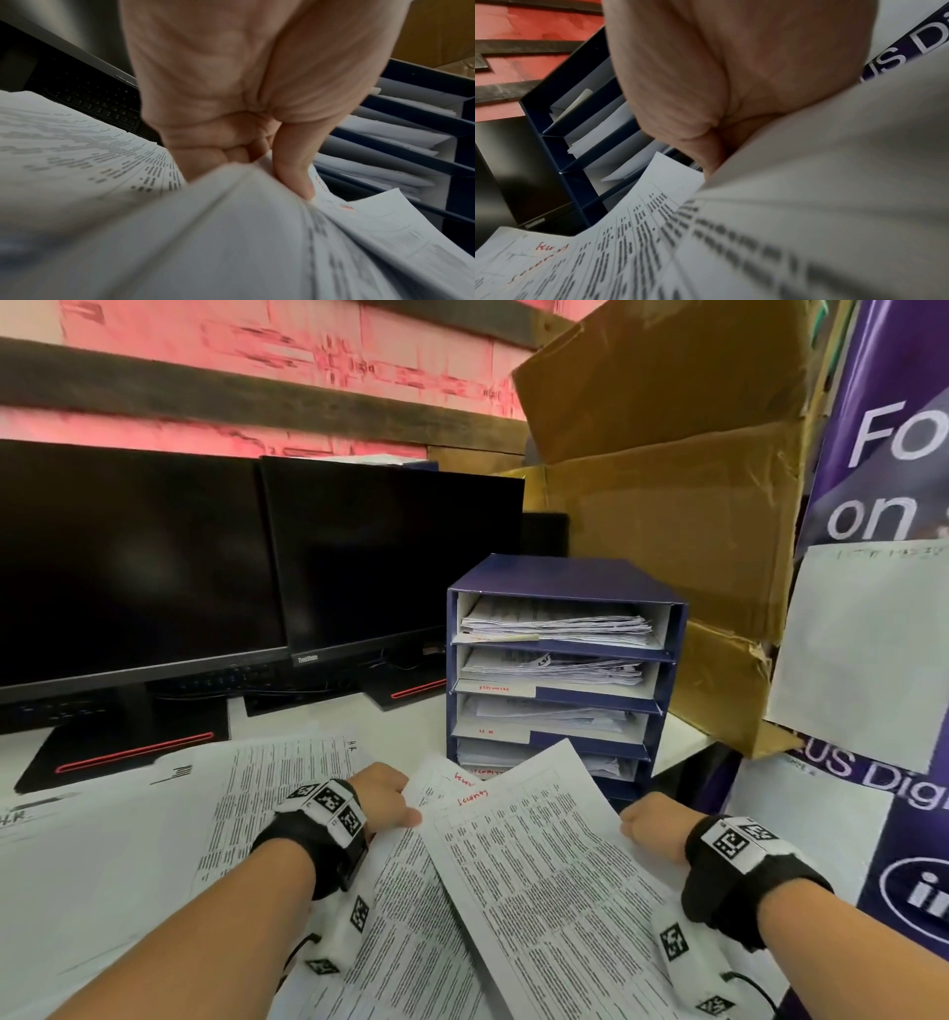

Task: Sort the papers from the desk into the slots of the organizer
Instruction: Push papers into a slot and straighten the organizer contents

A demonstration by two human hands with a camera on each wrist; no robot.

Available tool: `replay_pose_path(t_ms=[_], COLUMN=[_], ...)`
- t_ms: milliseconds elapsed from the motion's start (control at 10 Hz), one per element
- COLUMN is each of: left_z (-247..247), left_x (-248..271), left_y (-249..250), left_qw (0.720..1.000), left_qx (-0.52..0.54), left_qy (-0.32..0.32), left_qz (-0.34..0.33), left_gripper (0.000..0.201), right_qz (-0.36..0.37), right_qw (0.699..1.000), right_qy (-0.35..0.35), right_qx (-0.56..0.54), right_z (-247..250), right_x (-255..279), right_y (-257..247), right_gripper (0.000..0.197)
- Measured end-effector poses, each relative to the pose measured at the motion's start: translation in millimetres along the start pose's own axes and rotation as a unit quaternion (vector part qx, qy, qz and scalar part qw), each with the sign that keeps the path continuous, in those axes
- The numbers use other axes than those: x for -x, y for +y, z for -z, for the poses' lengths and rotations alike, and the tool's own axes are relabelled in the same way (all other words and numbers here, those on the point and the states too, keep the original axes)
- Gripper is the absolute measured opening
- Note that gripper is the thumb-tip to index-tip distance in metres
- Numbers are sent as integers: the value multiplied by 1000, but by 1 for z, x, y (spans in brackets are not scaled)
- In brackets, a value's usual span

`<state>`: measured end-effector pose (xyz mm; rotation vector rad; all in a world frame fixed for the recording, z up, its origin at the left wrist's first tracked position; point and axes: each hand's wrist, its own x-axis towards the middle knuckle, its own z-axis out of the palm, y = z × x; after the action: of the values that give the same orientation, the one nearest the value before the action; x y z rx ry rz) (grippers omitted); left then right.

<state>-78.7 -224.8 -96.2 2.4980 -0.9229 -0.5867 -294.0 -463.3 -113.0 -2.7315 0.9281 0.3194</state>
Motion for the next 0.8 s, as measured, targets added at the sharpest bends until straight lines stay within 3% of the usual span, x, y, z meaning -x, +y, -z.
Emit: replay_pose_path(t_ms=[100,200,400,500,700,800], left_z=[-5,-10,4,8,2,-6], left_x=[-4,-6,-8,-12,-14,-15], left_y=[-6,-7,2,6,7,7], left_qw=[999,999,999,992,990,981], left_qx=[-37,-42,17,98,125,153], left_qy=[-22,0,19,71,59,115], left_qz=[28,30,28,24,41,29], left_gripper=[38,38,35,31,30,32], right_qz=[-49,-49,-59,-82,-158,-182], right_qw=[991,992,967,936,883,939], right_qy=[5,-18,51,109,147,169], right_qx=[-121,-115,-241,-326,-416,-238], right_z=[-8,-9,7,12,19,23], right_x=[-4,-9,-2,-2,-5,3], right_y=[6,7,5,8,5,-2], right_gripper=[34,34,30,30,29,32])
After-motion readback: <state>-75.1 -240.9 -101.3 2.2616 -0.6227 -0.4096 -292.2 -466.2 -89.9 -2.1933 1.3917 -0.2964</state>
